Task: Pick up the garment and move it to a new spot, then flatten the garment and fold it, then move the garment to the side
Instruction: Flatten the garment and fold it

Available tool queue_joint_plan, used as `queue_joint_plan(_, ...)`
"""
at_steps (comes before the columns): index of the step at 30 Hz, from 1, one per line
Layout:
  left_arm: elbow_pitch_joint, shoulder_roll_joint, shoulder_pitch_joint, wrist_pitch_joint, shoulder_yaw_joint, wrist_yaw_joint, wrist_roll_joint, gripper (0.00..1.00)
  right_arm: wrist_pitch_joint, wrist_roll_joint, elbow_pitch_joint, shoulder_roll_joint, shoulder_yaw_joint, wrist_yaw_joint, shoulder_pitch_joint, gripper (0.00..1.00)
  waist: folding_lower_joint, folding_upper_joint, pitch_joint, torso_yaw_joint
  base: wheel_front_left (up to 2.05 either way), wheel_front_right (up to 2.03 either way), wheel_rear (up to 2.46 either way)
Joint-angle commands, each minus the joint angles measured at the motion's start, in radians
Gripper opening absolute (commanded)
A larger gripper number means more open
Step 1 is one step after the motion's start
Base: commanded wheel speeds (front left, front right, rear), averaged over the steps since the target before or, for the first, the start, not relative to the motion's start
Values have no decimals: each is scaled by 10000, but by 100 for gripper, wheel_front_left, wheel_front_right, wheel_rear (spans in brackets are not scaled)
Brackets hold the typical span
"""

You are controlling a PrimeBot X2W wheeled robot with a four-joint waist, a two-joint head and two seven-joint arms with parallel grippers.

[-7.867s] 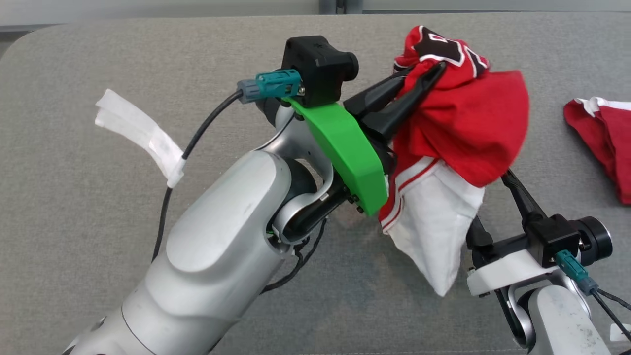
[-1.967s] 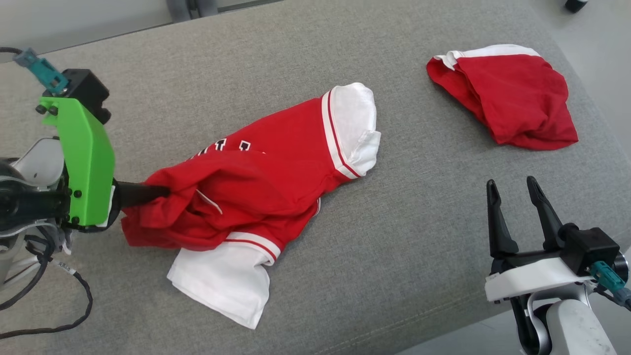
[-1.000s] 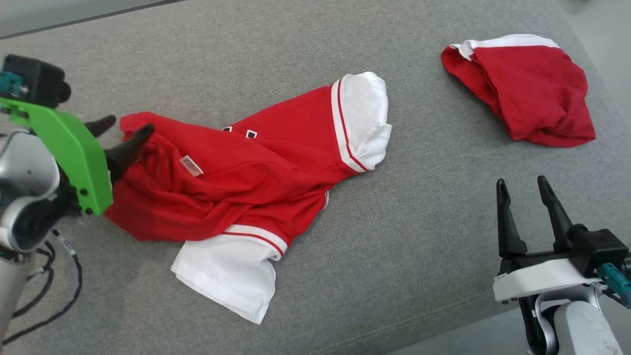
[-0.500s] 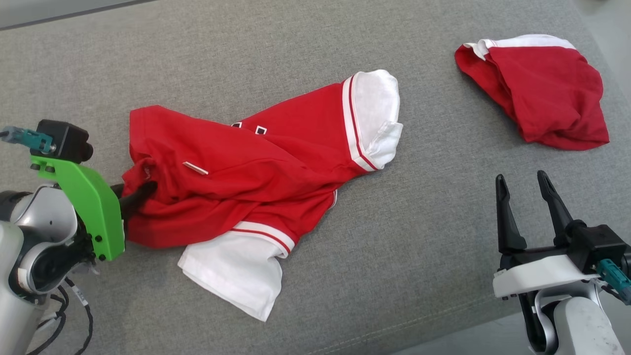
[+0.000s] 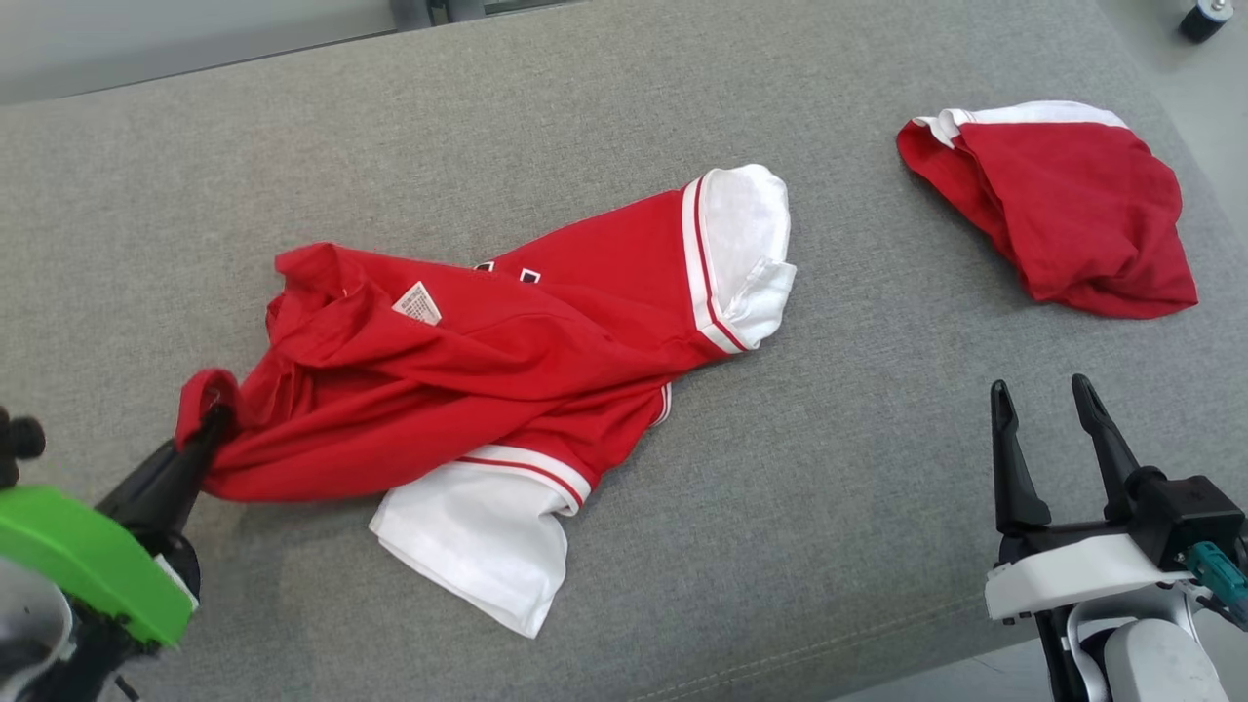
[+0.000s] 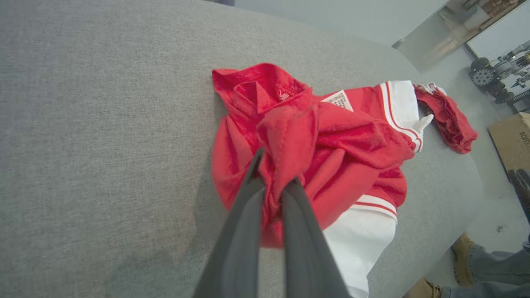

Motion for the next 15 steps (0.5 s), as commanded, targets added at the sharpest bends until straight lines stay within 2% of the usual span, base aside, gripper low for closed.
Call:
queue_joint_plan(1, -257, -361, 890, -797, 261, 252, 93, 0, -32, 37, 5, -17, -38, -16, 119, 100, 0, 0, -62, 74, 0, 0, 0)
queue_joint_plan(4, -410, -839, 2118, -1949, 372, 727, 640, 0, -32, -5, 9, -16, -75, -16, 159, 100, 0, 0, -124, 154, 0, 0, 0)
queue_joint_plan(6, -321, -1243, 2740, -2517, 206, 895, 858, 0, -32, -45, -9, -16, -114, -16, 248, 100, 0, 0, -177, 262, 0, 0, 0)
queue_joint_plan(11, 281, -1747, 3320, -3001, -337, 1100, 1346, 0, -32, -218, 7, -14, -144, -16, 352, 100, 0, 0, -265, 540, 0, 0, 0)
queue_joint_plan(12, 425, -1906, 3302, -3073, -453, 1136, 1389, 17, -32, -248, 10, -19, -167, -16, 366, 100, 0, 0, -293, 616, 0, 0, 0)
queue_joint_plan(13, 584, -2002, 3261, -3117, -558, 1168, 1491, 46, -32, -307, 11, -17, -152, -16, 370, 100, 0, 0, -313, 671, 0, 0, 0)
queue_joint_plan(14, 708, -2046, 3189, -3118, -628, 1214, 1556, 100, -32, -341, 8, -16, -139, -16, 359, 100, 0, 0, -329, 717, 0, 0, 0)
queue_joint_plan(15, 803, -2115, 3112, -3073, -661, 1258, 1538, 100, -32, -388, 1, -17, -121, -16, 332, 100, 0, 0, -347, 750, 0, 0, 0)
